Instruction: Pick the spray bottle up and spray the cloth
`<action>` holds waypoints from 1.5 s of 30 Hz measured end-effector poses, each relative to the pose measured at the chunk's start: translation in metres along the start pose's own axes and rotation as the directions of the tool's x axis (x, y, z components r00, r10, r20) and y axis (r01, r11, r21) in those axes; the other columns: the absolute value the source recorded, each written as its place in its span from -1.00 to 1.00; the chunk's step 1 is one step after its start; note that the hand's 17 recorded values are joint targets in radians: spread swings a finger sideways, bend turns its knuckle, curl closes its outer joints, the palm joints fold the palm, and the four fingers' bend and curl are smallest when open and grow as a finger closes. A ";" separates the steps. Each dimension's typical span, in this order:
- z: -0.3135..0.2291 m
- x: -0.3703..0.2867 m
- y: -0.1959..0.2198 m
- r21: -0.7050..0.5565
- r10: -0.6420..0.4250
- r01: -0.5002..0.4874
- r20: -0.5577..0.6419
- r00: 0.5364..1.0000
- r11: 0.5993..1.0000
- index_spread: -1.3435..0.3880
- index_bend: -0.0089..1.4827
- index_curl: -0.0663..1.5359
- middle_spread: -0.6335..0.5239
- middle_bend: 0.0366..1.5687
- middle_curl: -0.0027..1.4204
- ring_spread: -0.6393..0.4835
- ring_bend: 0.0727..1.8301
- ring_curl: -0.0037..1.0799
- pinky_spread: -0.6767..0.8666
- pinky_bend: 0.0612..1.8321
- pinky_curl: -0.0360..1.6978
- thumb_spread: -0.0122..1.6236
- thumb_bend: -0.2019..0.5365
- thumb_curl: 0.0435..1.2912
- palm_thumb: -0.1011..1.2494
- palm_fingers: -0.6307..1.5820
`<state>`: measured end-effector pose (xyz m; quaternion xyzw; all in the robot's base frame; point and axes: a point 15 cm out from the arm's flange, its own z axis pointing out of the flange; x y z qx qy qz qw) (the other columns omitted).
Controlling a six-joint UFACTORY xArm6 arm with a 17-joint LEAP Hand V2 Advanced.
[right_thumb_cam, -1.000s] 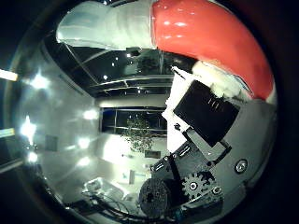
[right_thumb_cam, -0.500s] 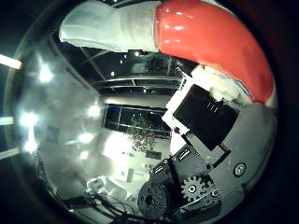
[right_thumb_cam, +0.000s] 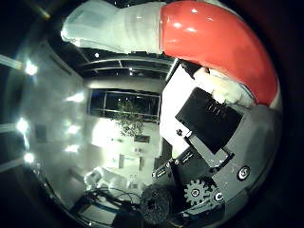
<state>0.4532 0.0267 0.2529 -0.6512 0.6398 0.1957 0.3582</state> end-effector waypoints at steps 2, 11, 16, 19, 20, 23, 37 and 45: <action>-0.004 -0.006 0.000 -0.039 -0.019 0.017 -0.043 0.999 0.999 0.32 0.55 0.06 -0.03 0.77 -0.12 -0.16 0.61 0.17 -0.30 0.10 0.58 -0.07 -0.50 0.27 0.72 0.62; -0.020 -0.055 -0.013 -0.233 -0.152 0.097 -0.233 0.960 0.968 0.32 0.54 0.07 -0.03 0.77 -0.13 -0.16 0.61 0.17 -0.30 0.06 0.66 -0.12 -0.50 0.32 0.70 0.62; -0.022 -0.070 -0.013 -0.373 -0.238 0.096 -0.356 0.904 0.923 0.32 0.54 0.07 -0.03 0.77 -0.14 -0.16 0.61 0.16 -0.30 0.05 0.68 -0.13 -0.50 0.34 0.69 0.63; -0.016 -0.083 -0.006 -0.463 -0.276 0.075 -0.383 0.881 0.883 0.32 0.53 0.07 -0.03 0.76 -0.14 -0.16 0.61 0.16 -0.30 0.05 0.68 -0.13 -0.50 0.35 0.69 0.63; -0.015 -0.087 -0.004 -0.489 -0.291 0.068 -0.396 0.871 0.870 0.32 0.53 0.07 -0.03 0.77 -0.13 -0.16 0.61 0.16 -0.30 0.05 0.68 -0.13 -0.51 0.34 0.68 0.63; -0.016 -0.090 0.002 -0.551 -0.336 0.040 -0.449 0.828 0.834 0.32 0.53 0.07 -0.03 0.77 -0.13 -0.16 0.61 0.16 -0.31 0.05 0.69 -0.13 -0.50 0.35 0.67 0.63; -0.010 -0.093 0.021 -0.732 -0.551 -0.155 -0.617 0.562 0.663 0.30 0.51 0.09 -0.03 0.77 -0.13 -0.16 0.61 0.17 -0.34 0.04 0.70 -0.13 -0.50 0.36 0.67 0.63; 0.033 -0.074 0.033 -0.774 -0.627 -0.248 -0.622 0.470 0.582 0.30 0.50 0.10 -0.03 0.77 -0.13 -0.16 0.61 0.17 -0.35 0.05 0.70 -0.12 -0.50 0.36 0.65 0.62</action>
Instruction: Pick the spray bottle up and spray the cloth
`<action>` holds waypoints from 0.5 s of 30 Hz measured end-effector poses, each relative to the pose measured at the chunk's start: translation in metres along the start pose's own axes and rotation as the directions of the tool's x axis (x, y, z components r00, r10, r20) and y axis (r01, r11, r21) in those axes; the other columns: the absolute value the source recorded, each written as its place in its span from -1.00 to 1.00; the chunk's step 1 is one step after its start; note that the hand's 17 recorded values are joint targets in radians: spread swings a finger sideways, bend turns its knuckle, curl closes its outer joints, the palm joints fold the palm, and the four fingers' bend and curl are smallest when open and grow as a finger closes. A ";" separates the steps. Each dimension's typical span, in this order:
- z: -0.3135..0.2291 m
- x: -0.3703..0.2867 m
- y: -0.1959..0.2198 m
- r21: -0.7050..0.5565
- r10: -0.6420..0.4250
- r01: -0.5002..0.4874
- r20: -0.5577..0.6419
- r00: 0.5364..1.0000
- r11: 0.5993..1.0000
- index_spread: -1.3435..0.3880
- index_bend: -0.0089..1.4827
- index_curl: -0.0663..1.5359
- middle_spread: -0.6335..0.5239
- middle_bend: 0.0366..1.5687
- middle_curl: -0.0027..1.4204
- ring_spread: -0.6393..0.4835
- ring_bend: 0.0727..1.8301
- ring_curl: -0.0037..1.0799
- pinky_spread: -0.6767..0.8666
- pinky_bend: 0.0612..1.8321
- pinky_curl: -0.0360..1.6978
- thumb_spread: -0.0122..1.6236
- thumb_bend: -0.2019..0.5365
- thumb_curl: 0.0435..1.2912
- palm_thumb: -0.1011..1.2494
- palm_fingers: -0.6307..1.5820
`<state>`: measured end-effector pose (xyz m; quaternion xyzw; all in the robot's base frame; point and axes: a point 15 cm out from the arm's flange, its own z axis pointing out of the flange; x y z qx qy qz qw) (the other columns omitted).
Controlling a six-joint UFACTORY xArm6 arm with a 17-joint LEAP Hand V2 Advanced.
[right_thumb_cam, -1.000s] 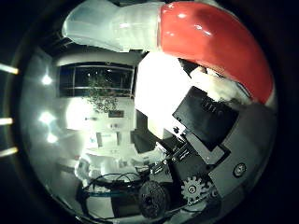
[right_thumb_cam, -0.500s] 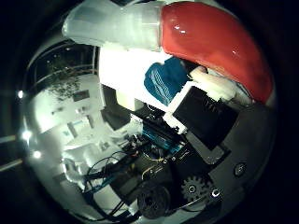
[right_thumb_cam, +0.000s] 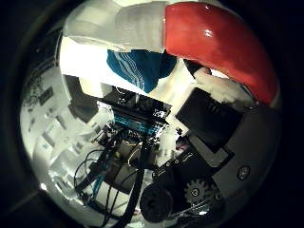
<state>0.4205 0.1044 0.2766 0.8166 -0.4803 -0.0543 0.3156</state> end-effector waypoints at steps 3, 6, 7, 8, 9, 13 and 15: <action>0.007 -0.011 -0.011 -0.021 -0.011 0.010 -0.024 1.000 1.000 0.30 0.50 0.11 -0.03 0.77 -0.13 -0.16 0.60 0.17 -0.36 0.05 0.70 -0.11 -0.50 0.36 0.65 0.62; 0.007 -0.014 -0.023 -0.024 -0.009 0.007 -0.053 0.999 1.000 0.30 0.49 0.11 -0.03 0.77 -0.13 -0.16 0.60 0.18 -0.36 0.05 0.70 -0.11 -0.50 0.36 0.65 0.62; 0.008 -0.015 -0.027 -0.028 -0.010 0.008 -0.061 0.998 1.000 0.30 0.49 0.11 -0.03 0.77 -0.13 -0.16 0.60 0.18 -0.36 0.04 0.70 -0.11 -0.50 0.36 0.65 0.62; 0.008 -0.015 -0.030 -0.030 -0.011 0.009 -0.071 0.997 1.000 0.30 0.49 0.11 -0.03 0.77 -0.13 -0.16 0.60 0.18 -0.36 0.04 0.70 -0.11 -0.50 0.36 0.65 0.63; 0.009 -0.017 -0.031 -0.032 -0.011 0.008 -0.079 0.997 0.999 0.30 0.49 0.11 -0.03 0.77 -0.13 -0.16 0.61 0.18 -0.36 0.04 0.70 -0.11 -0.50 0.36 0.65 0.62; 0.010 -0.019 -0.034 -0.035 -0.010 0.007 -0.089 0.996 0.999 0.30 0.48 0.12 -0.03 0.77 -0.13 -0.16 0.61 0.17 -0.37 0.04 0.70 -0.11 -0.50 0.36 0.66 0.62; 0.010 -0.018 -0.034 -0.035 -0.006 0.003 -0.094 0.996 0.999 0.29 0.48 0.12 -0.03 0.77 -0.13 -0.16 0.60 0.18 -0.37 0.04 0.70 -0.12 -0.50 0.35 0.66 0.62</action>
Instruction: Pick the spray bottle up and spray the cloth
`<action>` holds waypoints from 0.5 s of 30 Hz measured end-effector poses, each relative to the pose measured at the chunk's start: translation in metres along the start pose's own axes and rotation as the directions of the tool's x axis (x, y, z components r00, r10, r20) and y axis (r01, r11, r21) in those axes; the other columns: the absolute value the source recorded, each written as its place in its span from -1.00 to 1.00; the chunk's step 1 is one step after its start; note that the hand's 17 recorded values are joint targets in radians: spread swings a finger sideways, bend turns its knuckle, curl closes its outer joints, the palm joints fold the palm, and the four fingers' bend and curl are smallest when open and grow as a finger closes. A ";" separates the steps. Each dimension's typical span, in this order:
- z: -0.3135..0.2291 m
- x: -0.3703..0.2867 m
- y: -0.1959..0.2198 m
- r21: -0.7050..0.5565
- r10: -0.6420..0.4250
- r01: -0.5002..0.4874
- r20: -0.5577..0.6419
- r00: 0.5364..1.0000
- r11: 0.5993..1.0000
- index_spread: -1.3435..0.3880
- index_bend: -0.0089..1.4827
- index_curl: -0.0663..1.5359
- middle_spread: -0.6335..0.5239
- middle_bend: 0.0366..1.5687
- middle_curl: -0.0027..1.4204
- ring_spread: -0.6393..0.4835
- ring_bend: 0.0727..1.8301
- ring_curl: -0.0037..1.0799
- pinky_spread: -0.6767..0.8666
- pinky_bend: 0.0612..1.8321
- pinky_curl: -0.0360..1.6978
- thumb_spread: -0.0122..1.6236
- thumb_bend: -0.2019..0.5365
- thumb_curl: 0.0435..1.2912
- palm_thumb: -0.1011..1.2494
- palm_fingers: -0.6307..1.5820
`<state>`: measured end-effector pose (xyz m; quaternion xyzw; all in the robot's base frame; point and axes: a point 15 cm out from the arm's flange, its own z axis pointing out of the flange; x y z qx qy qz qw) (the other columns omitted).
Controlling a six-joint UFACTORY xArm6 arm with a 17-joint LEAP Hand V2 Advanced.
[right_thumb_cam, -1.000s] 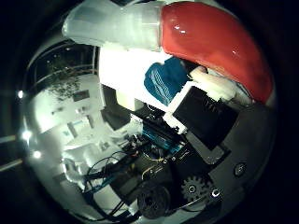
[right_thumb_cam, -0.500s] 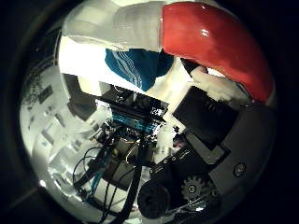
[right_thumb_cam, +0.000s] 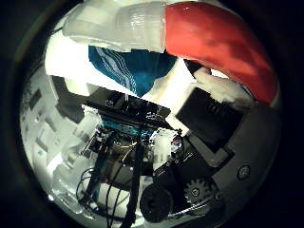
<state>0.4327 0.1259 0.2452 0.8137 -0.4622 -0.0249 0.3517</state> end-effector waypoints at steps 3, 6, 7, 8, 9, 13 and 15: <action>0.000 0.001 0.000 0.000 0.002 -0.002 0.000 1.000 1.000 0.29 0.48 0.13 -0.03 0.77 -0.13 -0.16 0.60 0.18 -0.37 0.05 0.70 -0.12 -0.50 0.35 0.66 0.62; 0.001 0.003 0.000 0.000 0.005 -0.005 0.003 1.000 1.000 0.29 0.47 0.13 -0.03 0.77 -0.13 -0.16 0.60 0.18 -0.37 0.04 0.70 -0.12 -0.50 0.35 0.66 0.62; 0.001 0.004 0.001 0.001 0.007 -0.007 0.005 1.000 1.000 0.29 0.47 0.13 -0.03 0.77 -0.13 -0.16 0.60 0.18 -0.37 0.04 0.70 -0.12 -0.50 0.35 0.66 0.62; 0.000 0.005 0.002 0.002 0.008 -0.008 0.007 1.000 1.000 0.29 0.47 0.13 -0.03 0.77 -0.13 -0.16 0.60 0.18 -0.37 0.04 0.70 -0.12 -0.50 0.35 0.66 0.62; 0.000 0.006 0.002 0.003 0.010 -0.010 0.008 1.000 1.000 0.29 0.47 0.13 -0.03 0.77 -0.13 -0.16 0.60 0.18 -0.37 0.04 0.70 -0.12 -0.50 0.35 0.66 0.62; -0.004 0.010 0.002 0.032 0.016 -0.017 0.020 1.000 0.999 0.29 0.47 0.14 -0.03 0.77 -0.13 -0.16 0.60 0.17 -0.38 0.04 0.70 -0.12 -0.50 0.34 0.66 0.63; -0.009 0.012 0.002 0.059 0.021 -0.022 0.031 0.999 0.998 0.29 0.47 0.14 -0.03 0.77 -0.13 -0.16 0.60 0.17 -0.38 0.04 0.70 -0.12 -0.50 0.34 0.66 0.63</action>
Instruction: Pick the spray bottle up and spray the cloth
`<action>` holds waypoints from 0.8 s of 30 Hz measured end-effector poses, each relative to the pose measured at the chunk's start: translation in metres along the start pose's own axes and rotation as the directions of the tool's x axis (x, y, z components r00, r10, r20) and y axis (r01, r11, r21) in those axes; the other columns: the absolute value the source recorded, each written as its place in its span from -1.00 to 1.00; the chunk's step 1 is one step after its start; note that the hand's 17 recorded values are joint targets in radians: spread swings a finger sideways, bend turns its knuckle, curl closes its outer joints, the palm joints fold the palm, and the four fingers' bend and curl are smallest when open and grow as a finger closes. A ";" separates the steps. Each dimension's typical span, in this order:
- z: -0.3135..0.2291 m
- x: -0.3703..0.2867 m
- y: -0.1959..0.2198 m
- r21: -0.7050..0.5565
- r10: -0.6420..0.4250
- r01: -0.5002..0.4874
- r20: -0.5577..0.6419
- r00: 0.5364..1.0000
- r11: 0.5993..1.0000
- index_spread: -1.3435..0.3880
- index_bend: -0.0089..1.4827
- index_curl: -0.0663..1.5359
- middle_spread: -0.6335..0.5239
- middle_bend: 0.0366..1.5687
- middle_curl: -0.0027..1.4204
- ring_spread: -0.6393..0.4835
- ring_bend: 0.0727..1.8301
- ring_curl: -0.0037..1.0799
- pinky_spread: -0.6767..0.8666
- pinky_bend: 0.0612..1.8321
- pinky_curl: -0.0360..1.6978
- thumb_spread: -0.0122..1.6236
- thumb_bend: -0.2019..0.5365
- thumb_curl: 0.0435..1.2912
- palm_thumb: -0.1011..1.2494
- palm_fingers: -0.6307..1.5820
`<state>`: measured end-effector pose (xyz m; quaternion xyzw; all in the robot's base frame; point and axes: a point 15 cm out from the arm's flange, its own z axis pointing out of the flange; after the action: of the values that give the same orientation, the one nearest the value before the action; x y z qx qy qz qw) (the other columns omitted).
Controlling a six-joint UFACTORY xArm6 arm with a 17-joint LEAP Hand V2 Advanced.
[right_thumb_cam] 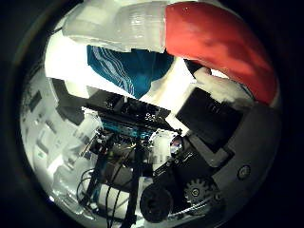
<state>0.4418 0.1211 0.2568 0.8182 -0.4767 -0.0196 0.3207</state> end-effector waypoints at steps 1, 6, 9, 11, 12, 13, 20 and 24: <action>-0.005 0.000 -0.001 0.024 0.002 -0.002 0.007 1.000 1.000 0.29 0.47 0.14 -0.03 0.77 -0.13 -0.16 0.60 0.17 -0.38 0.04 0.70 -0.12 -0.50 0.34 0.66 0.63; -0.023 -0.017 -0.004 0.113 -0.014 0.001 0.113 0.993 0.994 0.29 0.46 0.14 -0.03 0.77 -0.13 -0.16 0.61 0.17 -0.38 0.04 0.70 -0.12 -0.50 0.35 0.67 0.63; -0.035 -0.031 -0.007 0.163 -0.033 0.006 0.168 0.985 0.987 0.29 0.46 0.14 -0.03 0.77 -0.13 -0.16 0.61 0.17 -0.38 0.04 0.70 -0.12 -0.50 0.36 0.67 0.63; -0.044 -0.046 -0.007 0.193 -0.058 0.015 0.221 0.973 0.981 0.29 0.46 0.14 -0.03 0.77 -0.13 -0.16 0.61 0.17 -0.38 0.04 0.70 -0.12 -0.50 0.36 0.67 0.63; -0.051 -0.056 -0.008 0.214 -0.073 0.017 0.256 0.964 0.977 0.29 0.46 0.14 -0.03 0.77 -0.13 -0.16 0.61 0.17 -0.38 0.04 0.70 -0.12 -0.50 0.36 0.67 0.63; -0.057 -0.064 -0.008 0.233 -0.088 0.019 0.287 0.954 0.972 0.29 0.46 0.14 -0.03 0.77 -0.13 -0.16 0.61 0.17 -0.38 0.04 0.70 -0.12 -0.50 0.36 0.67 0.63; -0.120 -0.109 -0.019 0.427 -0.191 -0.020 0.444 0.875 0.904 0.29 0.46 0.15 -0.03 0.77 -0.13 -0.16 0.61 0.17 -0.38 0.04 0.70 -0.13 -0.50 0.37 0.69 0.63; -0.152 -0.132 -0.026 0.492 -0.248 -0.066 0.544 0.802 0.868 0.29 0.46 0.15 -0.03 0.77 -0.12 -0.16 0.61 0.17 -0.39 0.05 0.71 -0.12 -0.50 0.37 0.69 0.62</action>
<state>0.4415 0.3111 0.3270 0.8471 -0.5003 -0.1681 -0.0622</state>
